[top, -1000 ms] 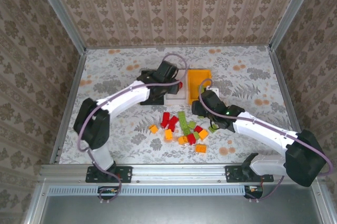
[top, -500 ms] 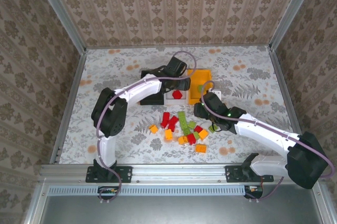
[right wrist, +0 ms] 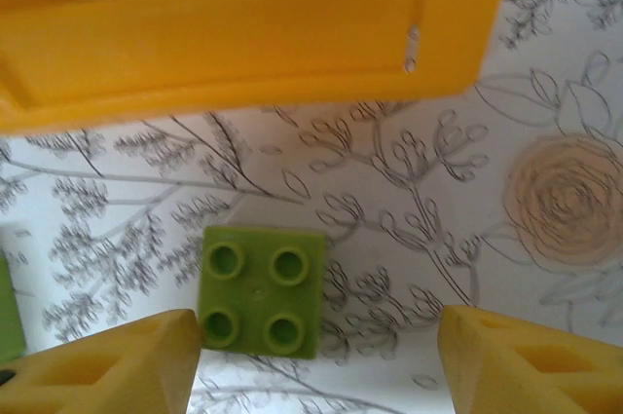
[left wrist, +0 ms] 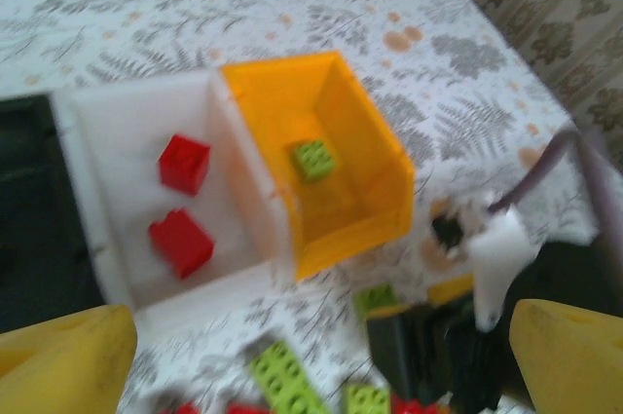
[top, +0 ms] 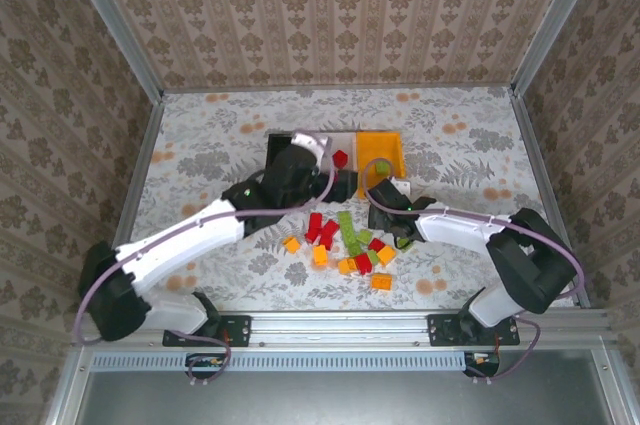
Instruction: Sort the legos into containers by color
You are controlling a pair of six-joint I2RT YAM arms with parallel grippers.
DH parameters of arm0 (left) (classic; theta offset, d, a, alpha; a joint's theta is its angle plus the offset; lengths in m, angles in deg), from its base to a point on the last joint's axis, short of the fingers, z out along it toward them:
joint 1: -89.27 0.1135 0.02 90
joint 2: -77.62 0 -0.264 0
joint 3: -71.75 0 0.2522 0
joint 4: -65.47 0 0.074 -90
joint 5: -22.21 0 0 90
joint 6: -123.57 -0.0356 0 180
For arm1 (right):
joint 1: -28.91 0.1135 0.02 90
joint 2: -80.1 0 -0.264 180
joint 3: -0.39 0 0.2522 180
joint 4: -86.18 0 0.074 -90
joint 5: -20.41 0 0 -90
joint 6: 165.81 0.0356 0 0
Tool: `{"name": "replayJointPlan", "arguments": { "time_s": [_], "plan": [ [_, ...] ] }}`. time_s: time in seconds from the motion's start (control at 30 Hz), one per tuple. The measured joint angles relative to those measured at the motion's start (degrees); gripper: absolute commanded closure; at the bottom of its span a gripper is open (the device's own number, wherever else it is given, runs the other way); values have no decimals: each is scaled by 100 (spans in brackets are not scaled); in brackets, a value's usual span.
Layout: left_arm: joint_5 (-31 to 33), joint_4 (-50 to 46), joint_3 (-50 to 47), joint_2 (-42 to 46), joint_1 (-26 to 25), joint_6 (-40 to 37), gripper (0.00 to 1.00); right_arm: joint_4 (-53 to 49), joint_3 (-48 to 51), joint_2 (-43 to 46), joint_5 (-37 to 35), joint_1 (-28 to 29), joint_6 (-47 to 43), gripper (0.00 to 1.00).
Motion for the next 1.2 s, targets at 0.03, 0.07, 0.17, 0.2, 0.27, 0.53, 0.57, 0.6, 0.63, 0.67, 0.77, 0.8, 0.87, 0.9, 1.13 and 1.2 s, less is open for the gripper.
{"name": "replayJointPlan", "arguments": {
  "time_s": [0.03, 0.07, 0.17, 0.2, 0.27, 0.53, 0.57, 0.6, 0.63, 0.67, 0.77, 0.8, 0.87, 0.9, 1.13, 1.2],
  "plan": [
    [114, 28, -319, 216, -7, 61, 0, 85, -22, -72, 0, -7, 13, 35],
    [238, 31, -649, 437, -7, 140, 0, 157, -42, -162, -2, -22, 28, 37],
    [546, 24, -1451, 999, -7, 391, 0, 249, -107, -433, -2, -55, 57, 43],
    [621, 15, -1633, 1137, -7, 459, 0, 251, -120, -494, -2, -57, 57, 45],
    [761, -13, -1950, 1408, -7, 614, 0, 208, -184, -599, -68, -63, 79, 47],
    [1115, -17, -2363, 1840, -7, 970, 0, 201, -225, -667, -131, -138, 81, 59],
    [1139, -15, -2406, 1853, -7, 992, 0, 197, -227, -671, -127, -164, 63, 62],
    [1156, -17, -2444, 1856, -7, 1010, 0, 188, -234, -673, -118, -186, 44, 64],
    [1180, -20, -2490, 1856, -7, 1034, 0, 188, -254, -662, -105, -188, 28, 66],
    [1200, -20, -2540, 1856, -7, 1054, 0, 229, -258, -662, -94, -203, 13, 68],
    [1224, -20, -2680, 1862, -7, 1117, 0, 260, -254, -597, 2, -240, -79, 73],
    [1239, -22, -2719, 1873, -7, 1137, 0, 258, -236, -533, 26, -251, -114, 74],
    [1263, -17, -2828, 1947, -7, 1191, 0, 243, -138, -227, 74, -275, -164, 74],
    [1268, -20, -2876, 2000, -7, 1217, 0, 225, -83, -20, 116, -275, -186, 75],
    [1351, -33, -3110, 2345, -7, 1421, 0, 7, -352, 1263, 284, -295, -468, 74],
    [1357, -31, -3110, 2356, -7, 1443, 0, -70, -684, 1178, 315, -367, -518, 74]
  ]
}}
